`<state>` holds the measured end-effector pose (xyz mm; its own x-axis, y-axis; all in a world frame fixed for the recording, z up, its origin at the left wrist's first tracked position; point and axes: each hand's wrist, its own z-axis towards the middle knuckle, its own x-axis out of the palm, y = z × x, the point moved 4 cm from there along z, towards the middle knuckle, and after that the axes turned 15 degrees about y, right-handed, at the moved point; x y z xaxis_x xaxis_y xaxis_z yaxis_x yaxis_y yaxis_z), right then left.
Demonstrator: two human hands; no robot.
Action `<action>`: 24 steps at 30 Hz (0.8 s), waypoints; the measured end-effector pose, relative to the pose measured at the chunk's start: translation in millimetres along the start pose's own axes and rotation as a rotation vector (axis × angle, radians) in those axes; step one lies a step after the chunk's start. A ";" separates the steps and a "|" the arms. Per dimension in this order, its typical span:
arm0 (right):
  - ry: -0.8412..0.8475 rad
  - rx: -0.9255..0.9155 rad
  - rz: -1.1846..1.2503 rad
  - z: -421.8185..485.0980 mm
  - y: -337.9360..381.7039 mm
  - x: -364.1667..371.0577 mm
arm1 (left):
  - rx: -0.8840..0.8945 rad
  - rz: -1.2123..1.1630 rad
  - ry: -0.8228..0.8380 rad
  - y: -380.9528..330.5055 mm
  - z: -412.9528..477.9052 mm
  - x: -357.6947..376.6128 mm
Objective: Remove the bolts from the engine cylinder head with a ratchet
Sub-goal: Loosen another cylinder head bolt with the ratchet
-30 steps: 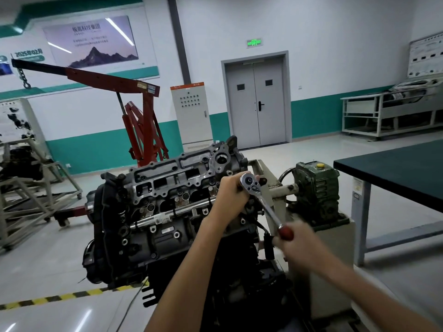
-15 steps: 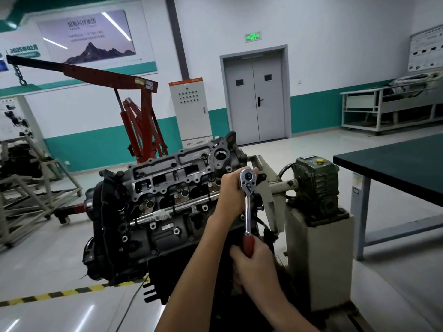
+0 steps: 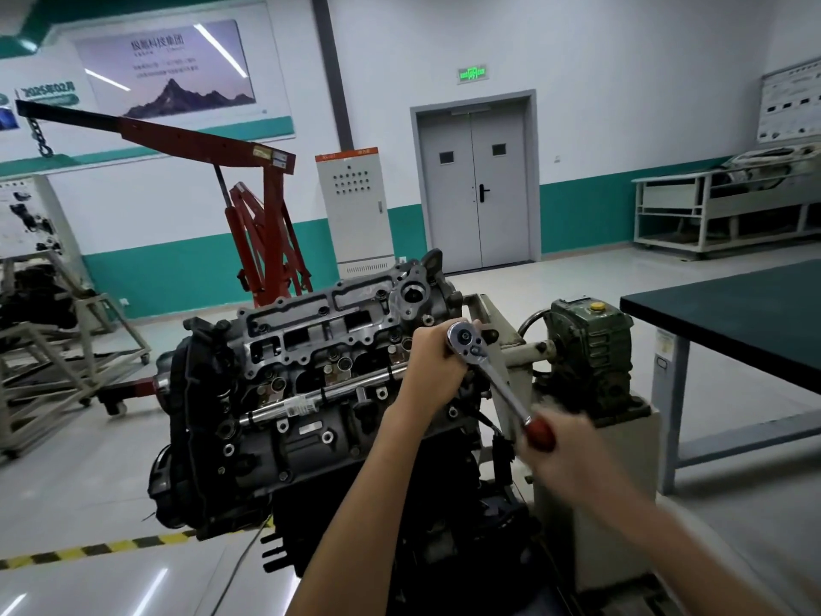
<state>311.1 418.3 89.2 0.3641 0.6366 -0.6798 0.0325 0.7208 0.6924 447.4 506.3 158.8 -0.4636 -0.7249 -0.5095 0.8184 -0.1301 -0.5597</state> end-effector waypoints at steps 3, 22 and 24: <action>-0.072 0.027 0.476 -13.9 26.3 67.0 | 0.012 0.011 -0.044 -3.0 2.1 0.6; -0.038 -0.034 -0.002 -4.6 3.2 -2.0 | 0.034 -0.007 -0.028 -10.2 1.5 3.3; -0.064 -0.014 0.270 -15.9 18.9 44.8 | 0.039 -0.037 -0.083 -9.3 2.3 5.5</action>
<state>313.2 464.8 68.0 0.4160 0.7879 -0.4541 -0.0862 0.5312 0.8428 438.0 502.0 162.7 -0.4652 -0.7727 -0.4319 0.8148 -0.1831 -0.5501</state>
